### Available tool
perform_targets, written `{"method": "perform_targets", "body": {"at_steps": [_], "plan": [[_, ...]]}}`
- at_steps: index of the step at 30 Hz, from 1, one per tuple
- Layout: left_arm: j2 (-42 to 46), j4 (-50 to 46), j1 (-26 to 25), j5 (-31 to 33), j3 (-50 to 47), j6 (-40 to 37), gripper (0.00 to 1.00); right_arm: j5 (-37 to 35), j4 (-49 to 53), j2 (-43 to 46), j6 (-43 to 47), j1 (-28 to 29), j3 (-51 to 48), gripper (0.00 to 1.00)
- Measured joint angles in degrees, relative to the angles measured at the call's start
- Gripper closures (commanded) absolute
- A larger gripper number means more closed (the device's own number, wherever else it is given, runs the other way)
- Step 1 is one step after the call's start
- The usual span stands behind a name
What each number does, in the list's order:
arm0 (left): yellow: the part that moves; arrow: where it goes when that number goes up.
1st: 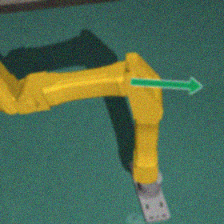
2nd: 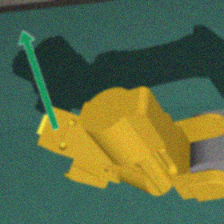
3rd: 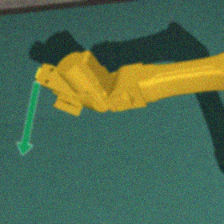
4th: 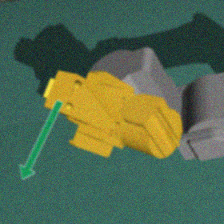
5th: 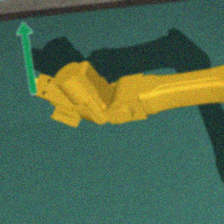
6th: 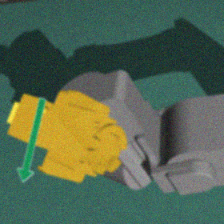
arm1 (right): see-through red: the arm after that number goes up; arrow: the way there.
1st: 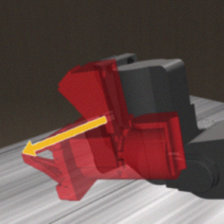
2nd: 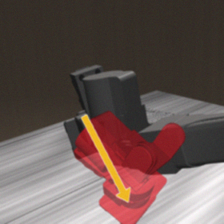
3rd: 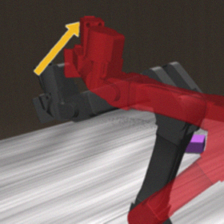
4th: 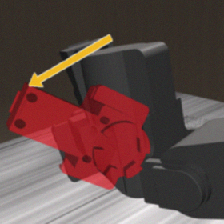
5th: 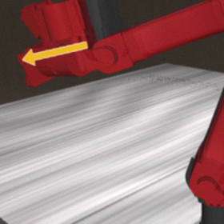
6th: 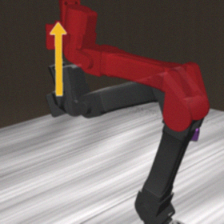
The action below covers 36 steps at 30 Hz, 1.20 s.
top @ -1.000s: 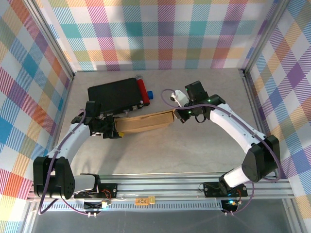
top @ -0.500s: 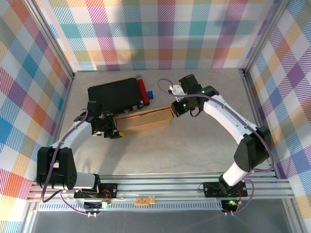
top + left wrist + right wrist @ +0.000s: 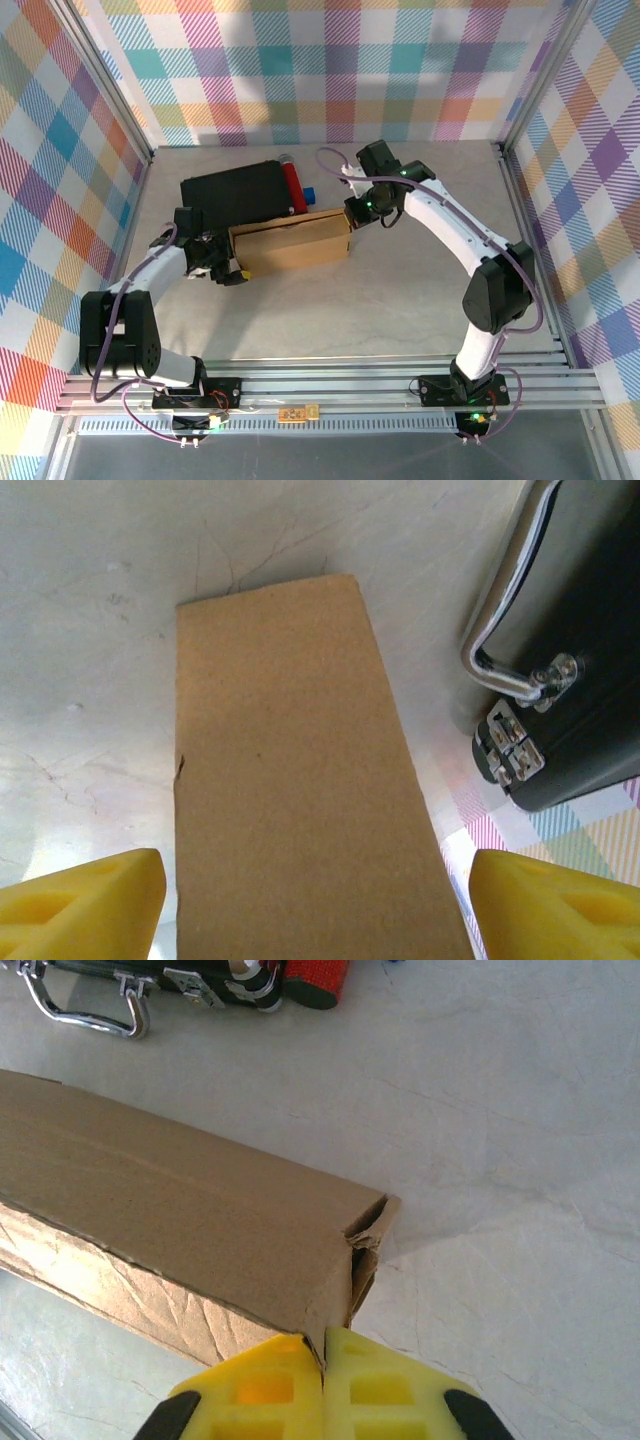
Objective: Fold the paper box
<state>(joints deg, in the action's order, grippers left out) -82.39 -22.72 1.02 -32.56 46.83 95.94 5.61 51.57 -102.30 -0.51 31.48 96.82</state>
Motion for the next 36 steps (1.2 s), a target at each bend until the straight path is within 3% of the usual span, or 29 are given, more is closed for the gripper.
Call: {"method": "perform_targets", "body": {"at_steps": [6, 15, 20, 26, 31, 36], "plan": [[-1.6, 0.3, 0.8, 0.0, 1.3, -2.3, 0.26, -0.8, 2.1, -2.4, -2.1, 0.2, 4.0, 1.00], [-2.5, -0.1, 0.9, 0.0, 3.3, -5.4, 0.30, -1.7, 13.2, -8.4, -4.6, 0.3, 15.4, 1.00], [-2.9, -0.1, 1.0, 0.0, 3.3, -5.6, 0.38, -0.9, 17.0, -10.3, -6.2, 0.3, 18.6, 1.00], [-3.5, -0.5, 1.0, 0.0, 3.4, -5.6, 0.44, 0.0, 18.0, -10.5, -8.7, 0.3, 18.9, 1.00], [-3.5, -0.7, 1.0, 0.0, 3.4, -5.1, 0.61, 0.5, 15.2, -9.7, -11.3, 0.3, 16.7, 1.00], [-3.7, -0.2, 1.0, -0.2, 3.4, -3.8, 0.59, 0.3, 9.8, -7.5, -12.8, 0.3, 12.2, 1.00]]}}
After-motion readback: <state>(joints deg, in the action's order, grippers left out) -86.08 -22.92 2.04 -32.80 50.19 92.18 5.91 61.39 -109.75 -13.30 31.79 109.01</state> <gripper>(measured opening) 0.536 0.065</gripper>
